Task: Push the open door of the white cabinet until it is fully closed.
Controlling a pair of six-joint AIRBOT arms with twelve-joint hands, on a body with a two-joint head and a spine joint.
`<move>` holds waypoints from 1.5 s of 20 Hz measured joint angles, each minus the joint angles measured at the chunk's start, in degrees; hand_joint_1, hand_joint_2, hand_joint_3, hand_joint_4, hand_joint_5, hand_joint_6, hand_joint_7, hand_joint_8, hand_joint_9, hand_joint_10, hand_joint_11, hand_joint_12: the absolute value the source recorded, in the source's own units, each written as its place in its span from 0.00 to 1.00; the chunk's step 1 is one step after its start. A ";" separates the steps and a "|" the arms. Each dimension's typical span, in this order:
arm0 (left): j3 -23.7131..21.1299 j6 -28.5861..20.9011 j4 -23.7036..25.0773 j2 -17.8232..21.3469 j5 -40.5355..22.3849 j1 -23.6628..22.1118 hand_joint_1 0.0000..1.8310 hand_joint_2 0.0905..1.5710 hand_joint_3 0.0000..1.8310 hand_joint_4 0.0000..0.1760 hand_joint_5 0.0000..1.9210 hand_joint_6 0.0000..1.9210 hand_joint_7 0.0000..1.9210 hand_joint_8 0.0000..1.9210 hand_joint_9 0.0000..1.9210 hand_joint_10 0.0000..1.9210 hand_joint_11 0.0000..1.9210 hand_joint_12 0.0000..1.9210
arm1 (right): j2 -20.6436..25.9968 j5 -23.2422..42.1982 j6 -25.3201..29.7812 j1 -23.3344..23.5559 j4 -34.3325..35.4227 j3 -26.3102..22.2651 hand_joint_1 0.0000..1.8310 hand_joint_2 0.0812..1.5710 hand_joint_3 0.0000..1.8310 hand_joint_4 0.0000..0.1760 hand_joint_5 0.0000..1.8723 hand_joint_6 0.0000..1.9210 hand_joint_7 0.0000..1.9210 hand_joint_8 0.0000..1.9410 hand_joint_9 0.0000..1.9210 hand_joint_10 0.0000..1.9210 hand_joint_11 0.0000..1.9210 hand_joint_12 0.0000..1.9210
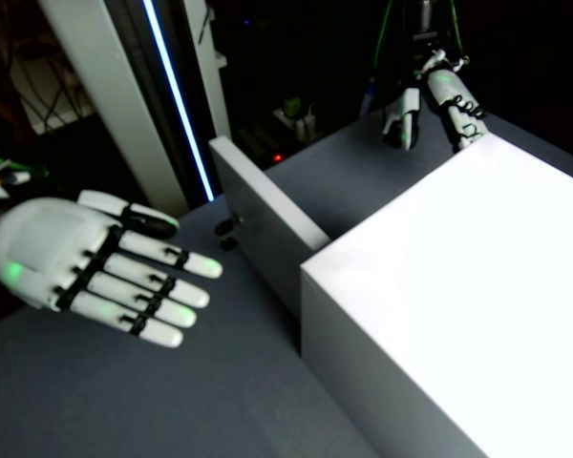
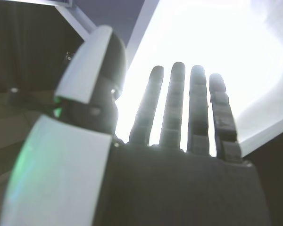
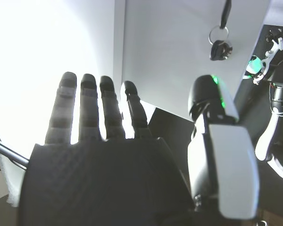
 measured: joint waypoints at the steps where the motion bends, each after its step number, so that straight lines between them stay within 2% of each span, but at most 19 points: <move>1: 0.00 0.00 0.00 0.00 0.00 0.00 0.03 0.97 0.00 0.00 0.05 0.00 0.00 0.00 0.00 0.00 0.00 0.00 | 0.07 0.00 0.00 0.00 0.00 0.00 0.27 0.88 0.00 0.00 0.08 0.03 0.00 0.00 0.00 0.00 0.00 0.10; 3: 0.00 0.00 0.02 0.00 0.04 0.00 0.02 0.98 0.00 0.00 0.04 0.00 0.00 0.00 0.00 0.00 0.00 0.00 | 0.11 0.00 0.02 0.00 0.07 0.00 0.27 0.88 0.00 0.00 0.08 0.02 0.01 0.00 0.00 0.00 0.00 0.04; 5: 0.00 0.00 0.00 0.00 0.07 0.00 0.02 0.97 0.00 0.00 0.04 0.00 0.00 0.00 0.00 0.00 0.00 0.00 | 0.11 -0.04 0.31 0.09 -1.57 0.13 0.29 0.88 0.00 0.00 0.10 0.01 0.02 0.00 0.01 0.00 0.00 0.18; 9: 0.00 0.00 0.04 0.00 0.00 0.00 0.06 0.97 0.00 0.00 0.04 0.00 0.00 0.00 0.00 0.00 0.00 0.00 | 0.20 -0.76 0.74 1.49 -5.38 0.11 0.23 0.89 0.00 0.00 0.11 0.01 0.02 0.00 0.02 0.01 0.00 0.27; 12: 0.00 0.00 -0.22 0.00 0.07 0.00 0.03 0.97 0.00 0.00 0.05 0.00 0.00 0.00 0.00 0.00 0.00 0.00 | 0.31 -2.05 1.55 3.04 -8.00 0.13 0.24 0.88 0.00 0.00 0.13 0.01 0.04 0.00 0.05 0.03 0.00 0.35; 15: 0.00 0.00 -0.24 0.09 -0.20 0.00 0.00 0.97 0.00 0.00 0.04 0.00 0.00 0.00 0.00 0.00 0.00 0.00 | 0.28 -4.13 1.84 5.95 -11.45 0.24 0.28 0.87 0.00 0.00 0.15 0.01 0.07 0.00 0.07 0.03 0.00 0.47; 16: 0.00 0.00 -0.24 0.11 -0.15 0.00 0.00 0.97 0.00 0.00 0.04 0.00 0.00 0.00 0.00 0.00 0.00 0.00 | 0.28 -4.46 1.88 6.43 -12.11 0.24 0.28 0.87 0.00 0.00 0.16 0.01 0.09 0.01 0.08 0.03 0.00 0.54; 21: 0.00 0.00 -0.70 0.11 -0.22 0.20 0.01 0.96 0.00 0.00 0.04 0.00 0.00 0.00 0.00 0.00 0.00 0.00 | -0.24 -6.97 2.82 8.66 -14.82 0.68 0.23 0.89 0.00 0.00 0.14 0.00 0.08 0.00 0.07 0.02 0.00 0.58; 24: -0.02 -0.02 -1.18 0.11 -0.92 0.48 0.06 0.96 0.00 0.00 0.04 0.00 0.00 0.00 0.00 0.00 0.00 0.00 | -1.36 -8.52 3.61 10.99 -16.81 1.40 0.22 0.89 0.00 0.00 0.12 0.00 0.07 0.00 0.06 0.02 0.00 0.58; 25: -0.13 0.00 -1.51 0.15 -1.09 0.61 0.06 0.96 0.00 0.00 0.04 0.00 0.00 0.00 0.00 0.00 0.00 0.00 | -1.81 -8.74 3.82 11.56 -17.68 1.53 0.21 0.89 0.00 0.00 0.12 0.00 0.06 0.00 0.05 0.02 0.00 0.57; 26: -0.20 0.00 -1.44 0.17 -1.27 0.61 0.08 0.96 0.00 0.00 0.04 0.00 0.00 0.00 0.00 0.00 0.00 0.00 | -2.14 -9.55 4.17 12.24 -18.82 1.75 0.19 0.89 0.00 0.00 0.11 0.00 0.06 0.00 0.04 0.02 0.00 0.52; 28: -0.20 0.00 -1.53 0.17 -1.29 0.59 0.09 0.96 0.00 0.00 0.04 0.00 0.00 0.00 0.00 0.00 0.00 0.00 | -2.47 -9.84 4.28 12.81 -19.02 1.77 0.18 0.90 0.00 0.00 0.11 0.00 0.05 0.00 0.04 0.01 0.00 0.51; 30: -0.20 0.00 -1.62 0.17 -1.49 0.61 0.10 0.95 0.00 0.00 0.04 0.00 0.00 0.00 0.00 0.00 0.00 0.00 | -2.99 -10.03 4.55 13.88 -19.67 2.27 0.16 0.90 0.00 0.00 0.11 0.00 0.06 0.00 0.06 0.02 0.00 0.55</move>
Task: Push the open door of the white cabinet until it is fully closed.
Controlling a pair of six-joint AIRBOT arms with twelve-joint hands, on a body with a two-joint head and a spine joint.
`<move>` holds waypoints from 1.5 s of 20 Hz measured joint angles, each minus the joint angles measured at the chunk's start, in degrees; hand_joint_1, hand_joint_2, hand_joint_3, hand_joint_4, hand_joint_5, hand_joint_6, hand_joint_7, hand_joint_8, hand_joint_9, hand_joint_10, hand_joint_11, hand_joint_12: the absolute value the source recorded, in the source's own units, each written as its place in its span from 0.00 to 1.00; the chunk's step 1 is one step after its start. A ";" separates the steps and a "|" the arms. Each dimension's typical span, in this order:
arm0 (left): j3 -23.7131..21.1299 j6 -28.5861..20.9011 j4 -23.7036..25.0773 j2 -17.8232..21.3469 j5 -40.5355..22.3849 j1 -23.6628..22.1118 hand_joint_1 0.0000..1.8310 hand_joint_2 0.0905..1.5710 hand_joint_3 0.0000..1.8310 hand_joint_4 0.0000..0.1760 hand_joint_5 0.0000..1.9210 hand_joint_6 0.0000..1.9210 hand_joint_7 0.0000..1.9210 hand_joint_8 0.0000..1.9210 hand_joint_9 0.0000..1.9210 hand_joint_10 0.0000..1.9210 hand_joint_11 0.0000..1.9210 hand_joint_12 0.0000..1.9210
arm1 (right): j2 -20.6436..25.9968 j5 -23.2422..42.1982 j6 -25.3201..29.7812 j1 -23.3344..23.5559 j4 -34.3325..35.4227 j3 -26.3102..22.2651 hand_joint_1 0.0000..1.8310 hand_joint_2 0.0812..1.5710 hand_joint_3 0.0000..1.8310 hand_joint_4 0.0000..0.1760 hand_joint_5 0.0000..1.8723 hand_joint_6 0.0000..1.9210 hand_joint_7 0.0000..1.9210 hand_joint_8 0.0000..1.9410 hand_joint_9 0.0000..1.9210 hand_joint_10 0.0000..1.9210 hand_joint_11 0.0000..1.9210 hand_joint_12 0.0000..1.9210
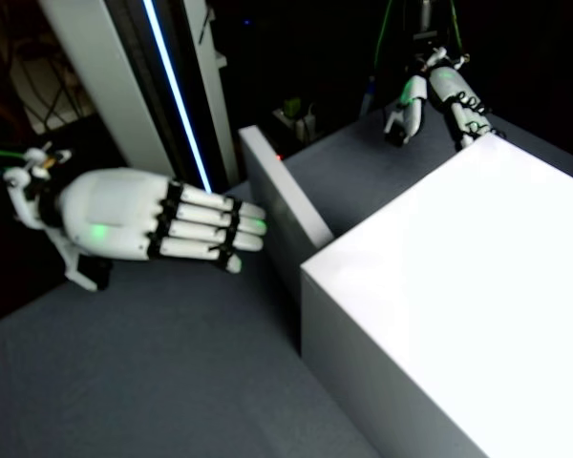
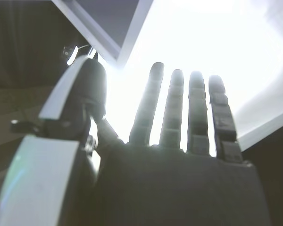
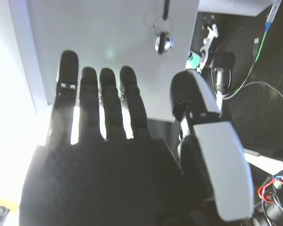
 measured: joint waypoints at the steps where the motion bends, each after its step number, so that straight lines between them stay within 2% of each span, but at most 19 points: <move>1: -0.07 0.00 -0.26 0.00 -0.13 0.11 0.09 0.95 0.00 0.00 0.04 0.00 0.00 0.00 0.00 0.00 0.00 0.00 | -0.61 -0.33 0.33 1.09 -0.39 0.46 0.13 0.91 0.00 0.00 0.10 0.00 0.06 0.00 0.05 0.02 0.00 0.56; 4: -0.17 -0.02 -0.66 0.00 -0.52 0.42 0.06 0.96 0.00 0.00 0.03 0.00 0.00 0.00 0.00 0.00 0.00 0.00 | -2.05 -1.16 0.83 2.97 -1.95 1.18 0.18 0.90 0.00 0.00 0.09 0.00 0.07 0.00 0.06 0.03 0.00 0.59; 6: -0.17 0.00 -0.72 0.04 -0.94 0.46 0.07 0.96 0.00 0.00 0.03 0.00 0.00 0.00 0.00 0.00 0.00 0.00 | -3.82 -2.69 1.81 5.01 -3.74 2.10 0.15 0.91 0.00 0.00 0.09 0.00 0.06 0.00 0.05 0.02 0.00 0.48; 8: -0.17 0.00 -0.92 0.04 -1.36 0.55 0.07 0.97 0.00 0.00 0.03 0.00 0.00 0.00 0.00 0.00 0.00 0.00 | -5.05 -3.39 2.29 6.54 -4.83 2.89 0.15 0.91 0.00 0.00 0.09 0.00 0.05 0.00 0.04 0.02 0.00 0.50; 10: -0.22 0.00 -1.20 0.13 -1.62 1.01 0.09 0.96 0.00 0.00 0.04 0.00 0.00 0.00 0.00 0.00 0.00 0.00 | -6.40 -4.31 2.93 8.33 -5.62 3.65 0.14 0.91 0.00 0.00 0.08 0.00 0.05 0.00 0.03 0.02 0.00 0.46; 11: -0.28 0.02 -1.22 0.28 -1.62 1.14 0.09 0.97 0.00 0.00 0.04 0.00 0.00 0.00 0.00 0.00 0.00 0.00 | -7.19 -4.98 3.37 9.09 -6.25 4.02 0.18 0.89 0.00 0.00 0.08 0.00 0.05 0.00 0.03 0.02 0.00 0.38; 14: -0.28 0.04 -1.81 0.28 -2.12 1.16 0.09 0.97 0.00 0.00 0.04 0.00 0.00 0.00 0.00 0.00 0.00 0.00 | -8.39 -5.75 3.72 10.14 -7.69 4.61 0.17 0.89 0.00 0.00 0.06 0.00 0.04 0.00 0.03 0.02 0.00 0.35; 16: -0.31 0.07 -2.01 0.33 -2.38 1.25 0.09 0.97 0.00 0.00 0.04 0.00 0.00 0.00 0.00 0.00 0.00 0.00 | -9.55 -6.36 3.78 11.50 -8.17 5.20 0.15 0.89 0.00 0.00 0.04 0.00 0.02 0.00 0.01 0.02 0.00 0.27; 18: -0.63 0.13 -2.27 0.52 -2.64 1.66 0.11 0.97 0.00 0.00 0.04 0.00 0.00 0.00 0.00 0.00 0.00 0.00 | -11.10 -6.86 4.17 12.70 -8.50 6.34 0.18 0.89 0.00 0.00 0.03 0.00 0.01 0.00 0.00 0.00 0.00 0.16; 19: -0.66 0.20 -2.01 0.72 -2.54 2.12 0.11 0.97 0.00 0.00 0.04 0.00 0.00 0.00 0.00 0.00 0.00 0.00 | -11.74 -7.39 4.42 13.38 -8.55 6.67 0.16 0.89 0.00 0.00 0.04 0.00 0.02 0.00 0.01 0.01 0.00 0.21; 21: -0.83 0.24 -2.71 0.74 -2.54 2.38 0.09 0.97 0.00 0.00 0.03 0.00 0.00 0.00 0.00 0.00 0.00 0.00 | -12.79 -8.63 4.68 14.75 -9.40 7.23 0.17 0.89 0.00 0.00 0.02 0.00 0.01 0.00 0.00 0.00 0.00 0.09; 22: -0.87 0.24 -2.71 0.76 -2.60 2.38 0.08 0.97 0.00 0.00 0.03 0.00 0.00 0.00 0.00 0.00 0.00 0.00 | -13.40 -8.87 4.72 15.32 -9.86 7.56 0.20 0.88 0.00 0.00 0.04 0.01 0.02 0.00 0.01 0.00 0.00 0.08; 24: -0.87 0.22 -2.54 0.76 -2.64 2.43 0.11 0.96 0.00 0.00 0.04 0.00 0.00 0.00 0.00 0.00 0.00 0.00 | -14.36 -9.27 4.81 15.98 -10.14 8.13 0.23 0.86 0.00 0.00 0.05 0.01 0.03 0.00 0.02 0.01 0.00 0.16; 25: -0.87 0.24 -2.58 0.76 -2.64 2.43 0.10 0.96 0.00 0.00 0.04 0.00 0.00 0.00 0.00 0.00 0.00 0.00 | -14.97 -9.99 4.81 16.59 -10.21 8.57 0.29 0.85 0.00 0.00 0.08 0.01 0.05 0.00 0.04 0.01 0.00 0.33; 26: -0.87 0.24 -2.60 0.76 -2.69 2.43 0.10 0.96 0.00 0.00 0.04 0.00 0.00 0.00 0.00 0.00 0.00 0.00 | -15.37 -10.12 4.81 16.98 -10.25 8.92 0.29 0.85 0.00 0.00 0.08 0.01 0.05 0.00 0.04 0.01 0.00 0.33; 29: -0.87 0.24 -2.64 0.76 -2.80 2.47 0.11 0.96 0.00 0.00 0.04 0.00 0.00 0.00 0.00 0.00 0.00 0.00 | -17.14 -11.10 4.81 18.36 -10.23 9.90 0.34 0.82 0.00 0.00 0.10 0.00 0.09 0.01 0.07 0.02 0.00 0.57; 30: -0.87 0.24 -2.69 0.76 -2.75 2.49 0.10 0.96 0.00 0.00 0.04 0.00 0.00 0.00 0.00 0.00 0.00 0.00 | -17.86 -11.69 4.83 19.04 -10.43 10.34 0.36 0.80 0.00 0.00 0.11 0.00 0.09 0.00 0.07 0.02 0.00 0.56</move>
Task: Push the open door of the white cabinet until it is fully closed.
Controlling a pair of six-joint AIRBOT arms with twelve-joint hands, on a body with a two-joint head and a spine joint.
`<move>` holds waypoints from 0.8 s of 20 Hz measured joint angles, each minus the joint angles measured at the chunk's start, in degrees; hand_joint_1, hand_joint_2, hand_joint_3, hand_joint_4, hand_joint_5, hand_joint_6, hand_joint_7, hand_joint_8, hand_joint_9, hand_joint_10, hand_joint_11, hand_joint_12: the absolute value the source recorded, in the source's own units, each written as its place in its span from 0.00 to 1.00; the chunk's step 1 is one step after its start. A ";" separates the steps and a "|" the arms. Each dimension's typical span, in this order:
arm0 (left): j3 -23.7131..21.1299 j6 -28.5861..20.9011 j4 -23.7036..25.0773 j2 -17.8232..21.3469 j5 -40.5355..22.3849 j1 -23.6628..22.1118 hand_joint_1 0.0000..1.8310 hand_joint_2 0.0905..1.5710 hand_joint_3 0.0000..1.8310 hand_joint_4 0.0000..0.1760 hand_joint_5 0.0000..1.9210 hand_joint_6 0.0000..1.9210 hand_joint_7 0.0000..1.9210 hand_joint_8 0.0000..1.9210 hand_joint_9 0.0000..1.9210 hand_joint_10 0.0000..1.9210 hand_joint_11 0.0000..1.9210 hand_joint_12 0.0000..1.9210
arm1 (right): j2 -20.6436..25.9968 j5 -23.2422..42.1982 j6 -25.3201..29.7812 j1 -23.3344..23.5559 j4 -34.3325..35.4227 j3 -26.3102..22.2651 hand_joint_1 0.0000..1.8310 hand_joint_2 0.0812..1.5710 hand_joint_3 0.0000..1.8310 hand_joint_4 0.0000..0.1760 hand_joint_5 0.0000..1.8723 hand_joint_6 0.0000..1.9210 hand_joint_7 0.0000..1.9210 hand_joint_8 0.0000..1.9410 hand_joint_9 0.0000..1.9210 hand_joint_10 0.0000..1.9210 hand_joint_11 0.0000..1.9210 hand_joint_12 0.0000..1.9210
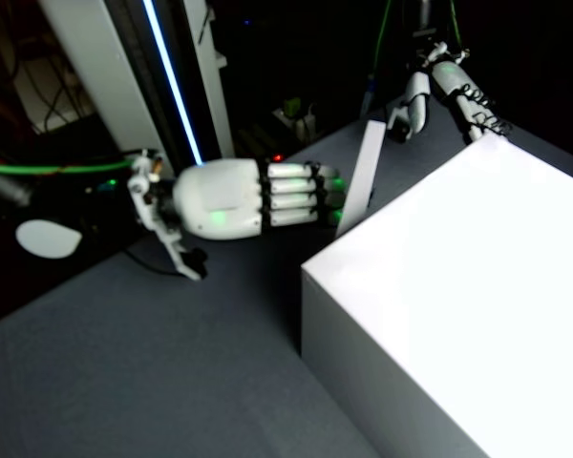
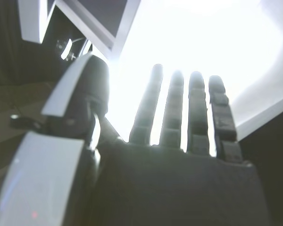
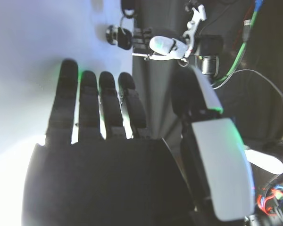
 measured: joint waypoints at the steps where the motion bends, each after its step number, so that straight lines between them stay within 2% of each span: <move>1: 0.00 0.02 0.02 0.00 -0.02 -0.02 0.09 0.96 0.00 0.00 0.04 0.00 0.00 0.00 0.00 0.00 0.00 0.00 | -0.39 -0.31 0.02 0.22 0.17 0.20 0.29 0.83 0.00 0.00 0.08 0.00 0.06 0.00 0.03 0.01 0.00 0.39; 2: 0.00 0.00 0.02 0.00 -0.07 -0.02 0.11 0.96 0.00 0.00 0.04 0.00 0.00 0.00 0.00 0.00 0.00 0.00 | -1.01 -0.76 0.00 0.74 -0.07 0.79 0.28 0.83 0.00 0.00 0.06 0.00 0.05 0.00 0.03 0.01 0.00 0.25; 3: 0.00 0.02 0.02 0.00 -0.07 -0.02 0.10 0.96 0.00 0.00 0.03 0.00 0.00 0.00 0.00 0.00 0.00 0.00 | -1.38 -1.31 0.00 1.09 -0.02 1.09 0.31 0.82 0.00 0.00 0.05 0.00 0.04 0.00 0.03 0.00 0.00 0.18; 8: 0.00 0.09 -0.17 0.00 -0.20 0.00 0.08 0.96 0.00 0.00 0.03 0.00 0.00 0.00 0.00 0.00 0.00 0.00 | -3.65 -4.55 -0.07 3.13 1.22 3.39 0.24 0.82 0.00 0.00 0.03 0.00 0.03 0.00 0.02 0.00 0.00 0.12; 10: 0.00 0.15 -0.22 0.00 -0.22 0.00 0.08 0.96 0.00 0.00 0.03 0.00 0.00 0.00 0.00 0.00 0.00 0.00 | -4.31 -5.90 -1.40 3.58 2.10 3.72 0.18 0.85 0.00 0.00 0.00 0.00 0.00 0.00 0.00 0.00 0.00 0.01; 12: 0.00 0.17 -0.20 0.00 -0.24 0.00 0.09 0.96 0.00 0.00 0.04 0.00 0.00 0.00 0.00 0.00 0.00 0.00 | -4.68 -6.51 -2.08 3.63 3.02 4.11 0.13 0.84 0.00 0.00 0.00 0.00 0.00 0.00 0.00 0.00 0.00 0.00; 16: 0.00 0.17 -0.20 0.00 -0.22 0.00 0.09 0.95 0.00 0.00 0.04 0.00 0.00 0.00 0.00 0.00 0.00 0.00 | -4.66 -6.91 -2.60 3.63 3.89 4.28 0.15 0.85 0.00 0.00 0.00 0.00 0.00 0.00 0.00 0.00 0.00 0.00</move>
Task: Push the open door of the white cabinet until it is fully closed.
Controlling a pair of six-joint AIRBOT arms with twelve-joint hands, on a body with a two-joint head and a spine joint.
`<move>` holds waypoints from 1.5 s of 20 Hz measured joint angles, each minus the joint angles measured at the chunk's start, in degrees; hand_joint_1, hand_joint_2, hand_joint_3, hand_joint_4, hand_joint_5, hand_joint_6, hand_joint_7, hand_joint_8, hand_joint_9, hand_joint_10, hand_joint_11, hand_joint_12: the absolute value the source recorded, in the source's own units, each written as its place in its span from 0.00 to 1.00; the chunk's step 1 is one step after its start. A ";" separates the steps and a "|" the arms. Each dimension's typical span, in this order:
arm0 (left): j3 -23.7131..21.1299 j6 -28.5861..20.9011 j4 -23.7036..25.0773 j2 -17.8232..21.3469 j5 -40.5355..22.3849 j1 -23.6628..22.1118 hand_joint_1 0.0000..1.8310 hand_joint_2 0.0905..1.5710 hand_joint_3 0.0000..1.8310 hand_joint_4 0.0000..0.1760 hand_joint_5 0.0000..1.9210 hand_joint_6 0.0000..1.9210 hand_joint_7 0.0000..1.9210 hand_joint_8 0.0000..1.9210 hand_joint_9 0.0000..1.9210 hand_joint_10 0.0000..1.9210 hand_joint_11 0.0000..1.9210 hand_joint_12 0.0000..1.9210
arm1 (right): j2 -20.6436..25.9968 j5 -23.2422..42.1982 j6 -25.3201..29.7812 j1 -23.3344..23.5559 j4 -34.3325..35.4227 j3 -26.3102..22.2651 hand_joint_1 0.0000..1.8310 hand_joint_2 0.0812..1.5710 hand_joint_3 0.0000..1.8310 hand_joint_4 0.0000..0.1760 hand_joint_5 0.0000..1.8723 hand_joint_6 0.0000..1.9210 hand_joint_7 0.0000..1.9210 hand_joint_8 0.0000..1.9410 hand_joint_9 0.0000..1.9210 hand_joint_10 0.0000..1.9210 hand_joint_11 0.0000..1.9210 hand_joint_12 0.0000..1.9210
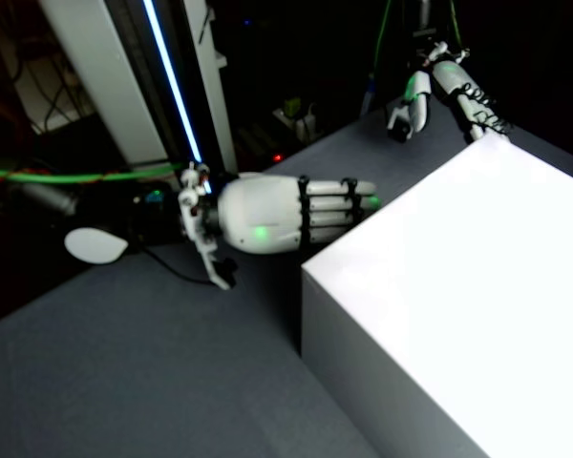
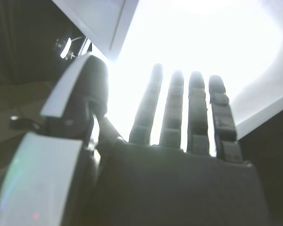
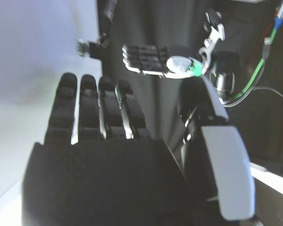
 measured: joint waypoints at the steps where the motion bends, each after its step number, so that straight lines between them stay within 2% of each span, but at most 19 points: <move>1: 0.00 0.00 -0.02 0.00 -0.02 0.00 0.08 0.95 0.00 0.00 0.03 0.00 0.00 0.00 0.00 0.00 0.00 0.00 | 0.00 -0.11 -0.13 0.00 0.04 0.00 0.15 0.85 0.00 0.00 0.00 0.00 0.00 0.00 0.00 0.00 0.00 0.00; 8: 0.00 0.00 -0.20 0.00 -0.07 0.00 0.09 0.96 0.00 0.00 0.03 0.00 0.00 0.00 0.00 0.00 0.00 0.00 | 0.00 -1.11 -1.95 0.02 2.05 -0.04 0.18 0.83 0.00 0.00 0.00 0.00 0.00 0.00 0.00 0.00 0.00 0.00; 12: -0.02 0.00 -0.59 0.00 -0.68 0.59 0.09 0.96 0.00 0.00 0.03 0.00 0.00 0.00 0.00 0.00 0.00 0.00 | 0.15 -0.33 -1.57 0.02 -0.63 -2.27 0.10 0.85 0.00 0.00 0.00 0.00 0.00 0.00 0.00 0.00 0.00 0.00; 13: -0.13 0.00 -0.83 0.00 -1.03 0.59 0.09 0.96 0.00 0.00 0.03 0.00 0.00 0.00 0.00 0.00 0.00 0.00 | 0.85 0.46 -0.72 0.02 -2.21 -3.17 0.15 0.84 0.00 0.00 0.02 0.01 0.02 0.01 0.03 0.01 0.01 0.01; 14: -0.13 0.02 -0.96 0.00 -1.49 0.98 0.07 0.96 0.00 0.00 0.03 0.00 0.00 0.00 0.00 0.00 0.00 0.00 | 1.99 1.92 0.09 0.00 -3.02 -4.11 0.17 0.82 0.01 0.00 0.01 0.00 0.01 0.00 0.03 0.01 0.00 0.15; 15: -0.39 0.02 -1.38 0.02 -1.88 1.42 0.07 0.96 0.00 0.00 0.03 0.00 0.00 0.00 0.00 0.00 0.00 0.00 | 2.75 2.82 0.26 -0.09 -2.93 -4.55 0.17 0.82 0.01 0.00 0.01 0.00 0.01 0.00 0.03 0.01 0.00 0.15; 16: -0.66 0.04 -1.73 0.04 -2.19 1.73 0.08 0.96 0.00 0.00 0.03 0.00 0.00 0.00 0.00 0.00 0.00 0.00 | 4.09 4.94 0.52 -0.92 -2.47 -5.20 0.15 0.83 0.01 0.00 0.00 0.00 0.00 0.00 0.01 0.01 0.00 0.05; 17: -0.72 0.00 -1.70 0.09 -2.43 2.03 0.09 0.96 0.00 0.00 0.03 0.00 0.00 0.00 0.00 0.00 0.00 0.00 | 5.38 6.23 0.68 -1.77 -2.08 -5.75 0.16 0.85 0.00 0.00 0.00 0.00 0.00 0.00 0.01 0.01 0.00 0.08; 18: -0.72 0.04 -1.90 0.11 -2.67 2.14 0.10 0.96 0.00 0.00 0.03 0.00 0.00 0.00 0.00 0.00 0.00 0.00 | 6.64 7.23 0.74 -2.69 -1.55 -6.51 0.18 0.85 0.00 0.00 0.00 0.00 0.00 0.00 0.00 0.00 0.00 0.02; 19: -0.72 0.02 -2.08 0.11 -2.91 2.14 0.11 0.97 0.00 0.00 0.03 0.00 0.00 0.00 0.00 0.00 0.00 0.00 | 8.59 7.72 0.83 -3.54 -1.68 -7.43 0.15 0.86 0.00 0.00 0.00 0.00 0.00 0.00 0.00 0.00 0.00 0.00; 20: -0.72 0.02 -2.27 0.11 -3.52 2.14 0.12 0.96 0.00 0.00 0.04 0.00 0.00 0.00 0.00 0.00 0.00 0.00 | 10.67 9.86 0.87 -4.83 -1.66 -8.24 0.16 0.86 0.00 0.00 0.00 0.00 0.02 0.00 0.00 0.00 0.00 0.11; 21: -0.79 0.04 -2.71 0.11 -3.78 2.14 0.15 0.95 0.00 0.00 0.04 0.00 0.00 0.00 0.00 0.00 0.00 0.00 | 12.22 12.24 0.87 -6.64 0.70 -8.85 0.15 0.87 0.00 0.00 0.00 0.00 0.02 0.00 0.04 0.02 0.00 0.48; 22: -0.83 0.02 -2.69 0.11 -4.24 2.14 0.15 0.95 0.00 0.00 0.04 0.00 0.00 0.00 0.00 0.00 0.00 0.00 | 13.29 13.84 0.52 -8.11 2.82 -9.51 0.15 0.87 0.00 0.00 0.00 0.00 0.02 0.00 0.04 0.02 0.00 0.48; 23: -0.85 0.02 -2.47 0.11 -4.72 2.14 0.14 0.95 0.00 0.00 0.04 0.00 0.00 0.00 0.00 0.00 0.00 0.00 | 14.84 15.54 -0.33 -10.05 4.52 -10.36 0.13 0.87 0.00 0.00 0.00 0.00 0.01 0.00 0.04 0.02 0.00 0.60; 24: -1.09 0.09 -2.73 0.17 -4.81 2.14 0.11 0.95 0.00 0.00 0.03 0.00 0.00 0.00 0.00 0.00 0.00 0.00 | 16.61 16.96 -2.08 -12.04 6.10 -11.37 0.10 0.87 0.00 0.00 0.00 0.00 0.00 0.00 0.01 0.01 0.00 0.43; 25: -1.11 0.26 -2.80 0.22 -4.81 2.14 0.09 0.95 0.00 0.00 0.02 0.00 0.00 0.00 0.00 0.00 0.00 0.00 | 17.99 18.62 -3.65 -13.57 8.17 -12.46 0.10 0.87 0.00 0.00 0.00 0.00 0.00 0.00 0.00 0.00 0.00 0.11; 26: -1.14 0.28 -2.78 0.22 -4.90 2.14 0.08 0.96 0.00 0.00 0.02 0.00 0.00 0.00 0.00 0.00 0.00 0.00 | 19.34 20.83 -4.92 -15.12 9.86 -13.44 0.11 0.86 0.00 0.00 0.00 0.00 0.00 0.00 0.00 0.00 0.00 0.02; 30: -1.14 0.28 -3.30 0.22 -5.66 2.21 0.08 0.94 0.00 0.00 0.00 0.00 0.00 0.00 0.00 0.00 0.00 0.00 | 22.62 29.20 -8.61 -22.84 18.73 -15.58 0.10 0.83 0.00 0.00 0.01 0.00 0.00 0.00 0.00 0.00 0.00 0.00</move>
